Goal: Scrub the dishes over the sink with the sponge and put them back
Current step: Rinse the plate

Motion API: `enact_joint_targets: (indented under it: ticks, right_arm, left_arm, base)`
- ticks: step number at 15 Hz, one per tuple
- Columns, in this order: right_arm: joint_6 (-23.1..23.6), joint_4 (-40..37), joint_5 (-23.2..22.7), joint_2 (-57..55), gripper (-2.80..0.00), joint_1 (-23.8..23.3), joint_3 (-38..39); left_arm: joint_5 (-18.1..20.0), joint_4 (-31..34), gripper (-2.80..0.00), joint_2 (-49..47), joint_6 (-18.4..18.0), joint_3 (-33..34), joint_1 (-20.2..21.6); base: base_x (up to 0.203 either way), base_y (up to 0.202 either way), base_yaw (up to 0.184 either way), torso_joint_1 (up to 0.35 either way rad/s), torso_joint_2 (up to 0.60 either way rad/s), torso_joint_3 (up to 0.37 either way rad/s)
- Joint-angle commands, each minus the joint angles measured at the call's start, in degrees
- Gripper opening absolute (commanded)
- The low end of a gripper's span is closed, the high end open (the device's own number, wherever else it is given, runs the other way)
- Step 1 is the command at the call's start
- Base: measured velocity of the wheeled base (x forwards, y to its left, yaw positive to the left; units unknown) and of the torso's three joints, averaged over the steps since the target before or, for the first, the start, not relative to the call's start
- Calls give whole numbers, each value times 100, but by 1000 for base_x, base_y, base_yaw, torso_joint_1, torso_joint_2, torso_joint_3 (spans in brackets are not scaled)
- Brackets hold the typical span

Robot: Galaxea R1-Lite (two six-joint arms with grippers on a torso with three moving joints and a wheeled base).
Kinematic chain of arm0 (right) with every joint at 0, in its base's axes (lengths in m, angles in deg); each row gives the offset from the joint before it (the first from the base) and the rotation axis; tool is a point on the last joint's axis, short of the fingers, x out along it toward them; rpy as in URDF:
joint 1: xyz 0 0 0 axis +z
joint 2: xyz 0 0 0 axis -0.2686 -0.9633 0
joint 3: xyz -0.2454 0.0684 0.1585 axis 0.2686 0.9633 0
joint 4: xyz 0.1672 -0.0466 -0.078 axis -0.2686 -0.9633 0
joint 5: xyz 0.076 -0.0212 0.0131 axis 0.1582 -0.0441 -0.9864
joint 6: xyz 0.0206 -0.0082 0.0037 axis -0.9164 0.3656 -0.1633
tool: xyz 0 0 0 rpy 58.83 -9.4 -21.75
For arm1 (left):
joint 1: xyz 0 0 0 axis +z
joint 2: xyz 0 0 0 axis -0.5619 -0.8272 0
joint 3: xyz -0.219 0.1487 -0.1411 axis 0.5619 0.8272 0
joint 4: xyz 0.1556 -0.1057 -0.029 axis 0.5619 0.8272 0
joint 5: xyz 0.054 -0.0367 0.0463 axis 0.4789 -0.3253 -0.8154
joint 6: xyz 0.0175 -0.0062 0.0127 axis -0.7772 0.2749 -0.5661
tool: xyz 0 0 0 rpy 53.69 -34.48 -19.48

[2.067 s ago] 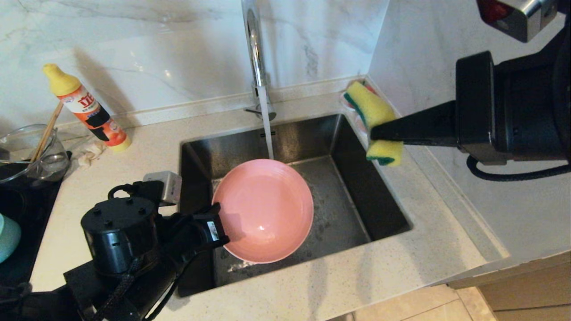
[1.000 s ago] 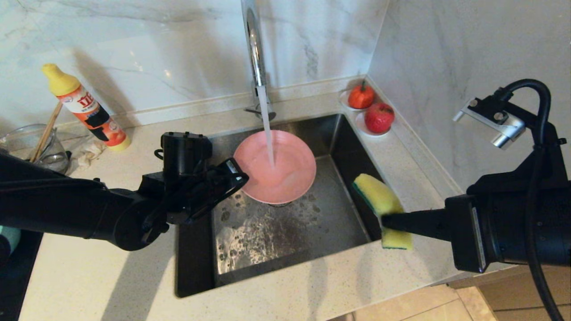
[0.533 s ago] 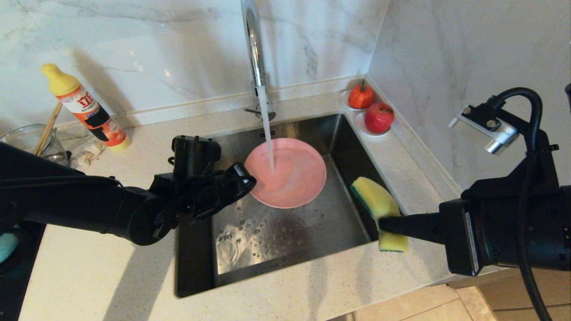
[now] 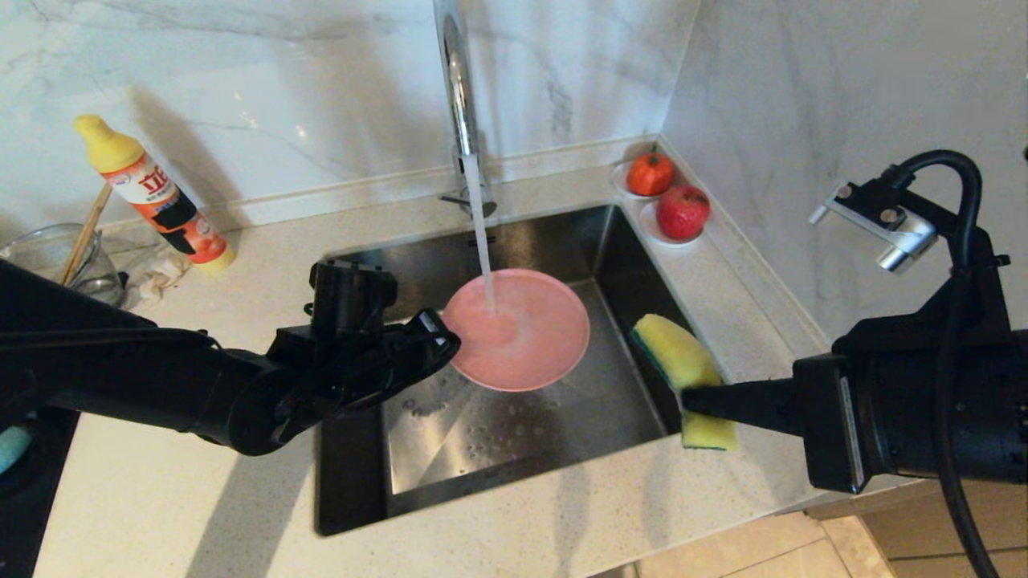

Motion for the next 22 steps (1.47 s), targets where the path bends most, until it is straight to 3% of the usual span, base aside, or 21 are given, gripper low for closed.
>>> enact_joint_targets:
  ticks: [1,9,11,16,18,19,20,22]
  right_arm:
    - [-22,-3,0,-54,-280,-3,40]
    - [-69,0,0,-47,-280,-12,170]
    - [-83,0,0,-45,-280,-12,170]
    - [-85,377,0,-105,-280,-170,404]
    - [-84,465,7,-84,-280,-177,490]
    - [-86,475,9,-72,-280,-188,511]
    - [-92,475,9,-63,-280,-188,569]
    - [-96,475,9,-67,-280,-224,641]
  left_arm:
    - [270,-17,-280,183,134,107,96]
    - [495,-40,-280,702,125,702,358]
    - [491,6,-280,917,-20,828,557]
    - [310,-47,-280,1480,-1166,1465,911]
    - [-29,-96,-280,1539,-1483,1543,941]
    - [-546,-282,-280,1568,-1662,1557,941]
    - [-829,-659,-280,1634,-2013,1612,941]
    - [-1033,-1110,-280,1770,-2517,1808,941]
  base:
    - [0,0,0,0,0,0]
    - [0,0,0,0,0,0]
    - [0,0,0,0,0,0]
    - [0,0,0,0,0,0]
    - [0,0,0,0,0,0]
    - [0,0,0,0,0,0]
    - [0,0,0,0,0,0]
    - [0,0,0,0,0,0]
